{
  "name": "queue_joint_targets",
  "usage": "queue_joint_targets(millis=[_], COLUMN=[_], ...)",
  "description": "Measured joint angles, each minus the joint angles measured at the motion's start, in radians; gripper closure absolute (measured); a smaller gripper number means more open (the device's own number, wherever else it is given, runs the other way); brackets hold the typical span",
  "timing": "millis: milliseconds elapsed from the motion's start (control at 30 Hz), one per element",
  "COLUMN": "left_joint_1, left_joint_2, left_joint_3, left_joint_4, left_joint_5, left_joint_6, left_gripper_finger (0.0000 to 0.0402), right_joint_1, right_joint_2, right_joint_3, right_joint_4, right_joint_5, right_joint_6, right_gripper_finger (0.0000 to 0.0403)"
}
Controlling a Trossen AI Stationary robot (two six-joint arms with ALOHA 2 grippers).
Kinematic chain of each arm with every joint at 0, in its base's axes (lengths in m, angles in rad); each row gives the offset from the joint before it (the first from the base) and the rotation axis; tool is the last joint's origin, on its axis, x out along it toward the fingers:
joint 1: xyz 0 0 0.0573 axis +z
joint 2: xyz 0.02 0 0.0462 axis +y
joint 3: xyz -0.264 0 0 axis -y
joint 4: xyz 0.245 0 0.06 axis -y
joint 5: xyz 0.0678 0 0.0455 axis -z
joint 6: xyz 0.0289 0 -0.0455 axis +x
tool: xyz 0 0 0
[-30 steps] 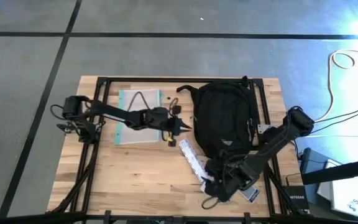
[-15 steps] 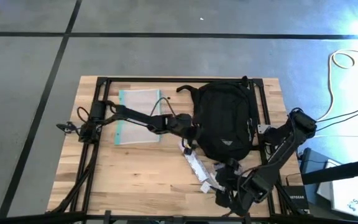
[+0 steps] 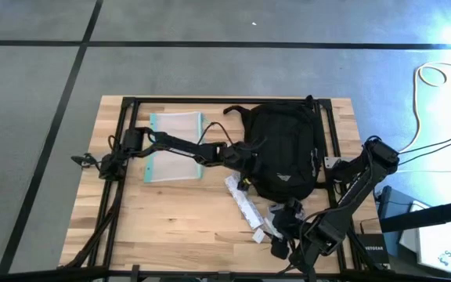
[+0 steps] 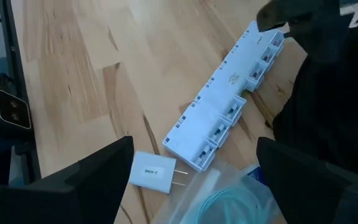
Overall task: Unpack backpack
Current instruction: Remove the black cellphone from the black backpack
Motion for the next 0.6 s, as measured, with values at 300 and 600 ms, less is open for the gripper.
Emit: queue_joint_targets(millis=[300, 600], left_joint_1=[0.026, 0.041], left_joint_2=[-0.013, -0.11], left_joint_3=[0.008, 0.011], left_joint_4=[-0.033, -0.153], left_joint_5=[0.039, 0.096], left_joint_6=[-0.118, -0.179], left_gripper_finger=[0.0369, 0.0393], right_joint_1=[0.035, 0.112], right_joint_2=[0.0, 0.0], right_joint_3=[0.0, -0.038], right_joint_4=[0.005, -0.022], right_joint_5=[-0.048, 0.011], right_joint_6=[0.049, 0.215], right_gripper_finger=[0.0079, 0.0079])
